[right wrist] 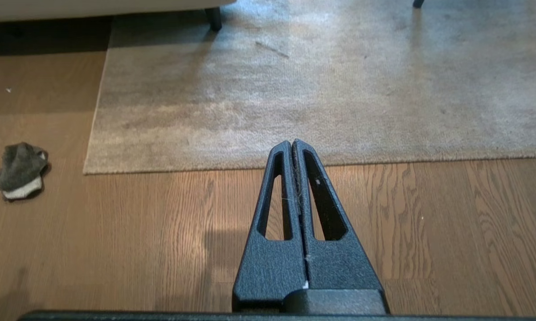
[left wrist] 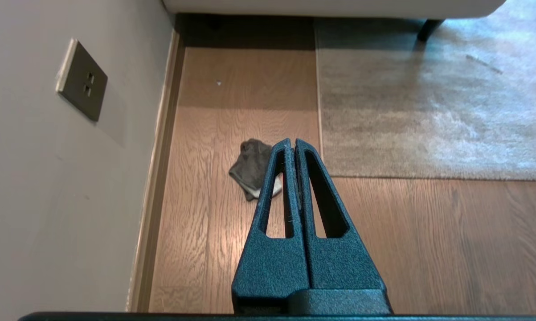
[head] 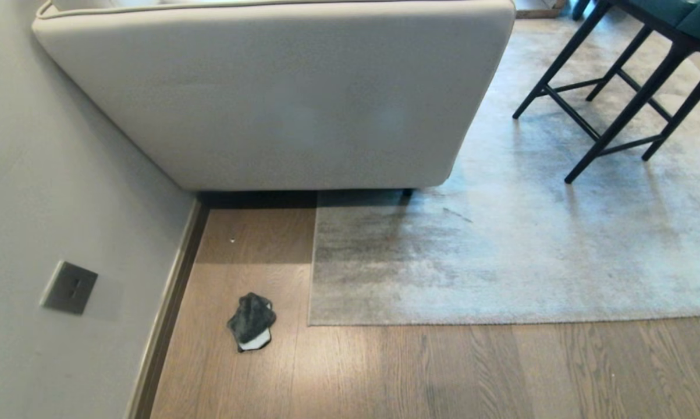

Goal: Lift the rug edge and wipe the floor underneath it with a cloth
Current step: Pick up the rag

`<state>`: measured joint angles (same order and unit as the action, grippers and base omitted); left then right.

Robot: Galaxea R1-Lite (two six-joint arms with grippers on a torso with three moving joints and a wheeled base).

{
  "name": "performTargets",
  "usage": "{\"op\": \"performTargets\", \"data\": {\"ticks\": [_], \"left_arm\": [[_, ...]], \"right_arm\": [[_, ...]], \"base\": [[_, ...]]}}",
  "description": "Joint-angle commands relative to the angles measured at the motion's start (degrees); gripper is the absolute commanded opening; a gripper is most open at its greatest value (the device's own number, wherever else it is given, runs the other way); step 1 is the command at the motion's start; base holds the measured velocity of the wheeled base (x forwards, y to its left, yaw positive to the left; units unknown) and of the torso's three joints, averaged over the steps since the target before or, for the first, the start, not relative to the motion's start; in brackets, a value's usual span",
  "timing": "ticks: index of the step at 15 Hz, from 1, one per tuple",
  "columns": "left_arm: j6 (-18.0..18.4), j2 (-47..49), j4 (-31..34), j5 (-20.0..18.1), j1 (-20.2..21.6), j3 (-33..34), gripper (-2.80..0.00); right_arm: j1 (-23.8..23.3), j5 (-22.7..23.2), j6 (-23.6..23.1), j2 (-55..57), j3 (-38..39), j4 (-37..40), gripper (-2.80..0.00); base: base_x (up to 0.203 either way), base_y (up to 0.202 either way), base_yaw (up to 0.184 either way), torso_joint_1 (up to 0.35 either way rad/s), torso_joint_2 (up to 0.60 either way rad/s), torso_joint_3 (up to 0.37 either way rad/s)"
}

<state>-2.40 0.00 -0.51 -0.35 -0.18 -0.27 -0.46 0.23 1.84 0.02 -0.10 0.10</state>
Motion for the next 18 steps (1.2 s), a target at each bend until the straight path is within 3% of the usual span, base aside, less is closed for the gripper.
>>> {"op": "performTargets", "data": {"ticks": [1,18], "left_arm": [[-0.06,0.0,-0.02,0.0,0.01,0.0,-2.8],[-0.15,0.0,0.16,0.0,0.01,0.0,-2.8]], "right_arm": [[0.01,0.03,0.0,0.06,0.09,0.01,-2.8],[-0.06,0.03,0.0,0.06,0.01,-0.01,-2.8]], "base": [[0.0,0.0,0.0,0.005,0.0,-0.198],[0.0,0.0,0.0,0.003,0.0,-0.195]]}}
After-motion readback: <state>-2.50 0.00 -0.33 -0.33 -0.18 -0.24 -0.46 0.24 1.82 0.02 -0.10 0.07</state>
